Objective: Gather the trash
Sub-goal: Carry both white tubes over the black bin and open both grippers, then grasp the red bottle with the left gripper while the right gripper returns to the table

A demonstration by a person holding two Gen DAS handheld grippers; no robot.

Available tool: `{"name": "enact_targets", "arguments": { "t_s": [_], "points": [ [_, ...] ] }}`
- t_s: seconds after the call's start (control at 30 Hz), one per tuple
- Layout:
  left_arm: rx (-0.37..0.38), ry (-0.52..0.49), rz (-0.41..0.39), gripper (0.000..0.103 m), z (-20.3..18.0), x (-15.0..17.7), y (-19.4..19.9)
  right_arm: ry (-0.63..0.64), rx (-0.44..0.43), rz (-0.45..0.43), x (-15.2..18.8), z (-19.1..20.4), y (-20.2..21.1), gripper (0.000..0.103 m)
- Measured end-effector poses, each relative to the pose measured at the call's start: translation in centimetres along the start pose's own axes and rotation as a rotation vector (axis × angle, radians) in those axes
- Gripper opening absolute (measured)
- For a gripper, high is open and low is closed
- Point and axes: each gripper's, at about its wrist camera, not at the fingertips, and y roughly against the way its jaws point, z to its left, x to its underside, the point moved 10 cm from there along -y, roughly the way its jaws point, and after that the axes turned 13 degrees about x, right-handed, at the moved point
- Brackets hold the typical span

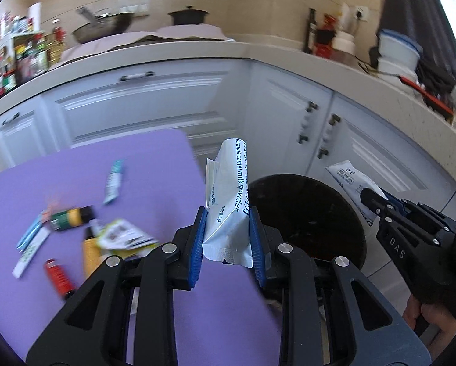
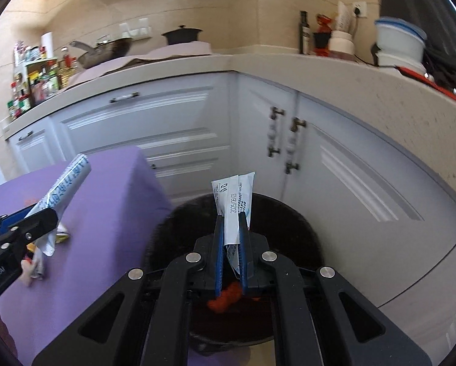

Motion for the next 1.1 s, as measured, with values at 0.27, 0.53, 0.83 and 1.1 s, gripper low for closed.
{"name": "enact_targets", "arguments": {
  "t_s": [0.27, 0.53, 0.83, 1.1],
  "points": [
    [0.0, -0.044, 0.062, 0.028, -3.0, 0.1, -5.7, -0.037, -0.001, 0.021, 0.2, -2.0, -3.0, 0.011],
    [-0.026, -0.05, 0.084, 0.049, -3.2, 0.2, -7.3, -0.066, 0.004, 0.046, 1.0, -3.1, -4.8, 0.043],
    [-0.048, -0.011, 0.054, 0.052, -1.2, 0.1, -4.0, -0.07, 0.017, 0.019, 0.7, -3.0, -2.4, 0.043],
    [-0.107, 0.036, 0.015, 0.052, 2.3, 0.5, 0.8, -0.063, -0.018, 0.0, 0.1, -0.8, 0.3, 0.043]
  ]
}}
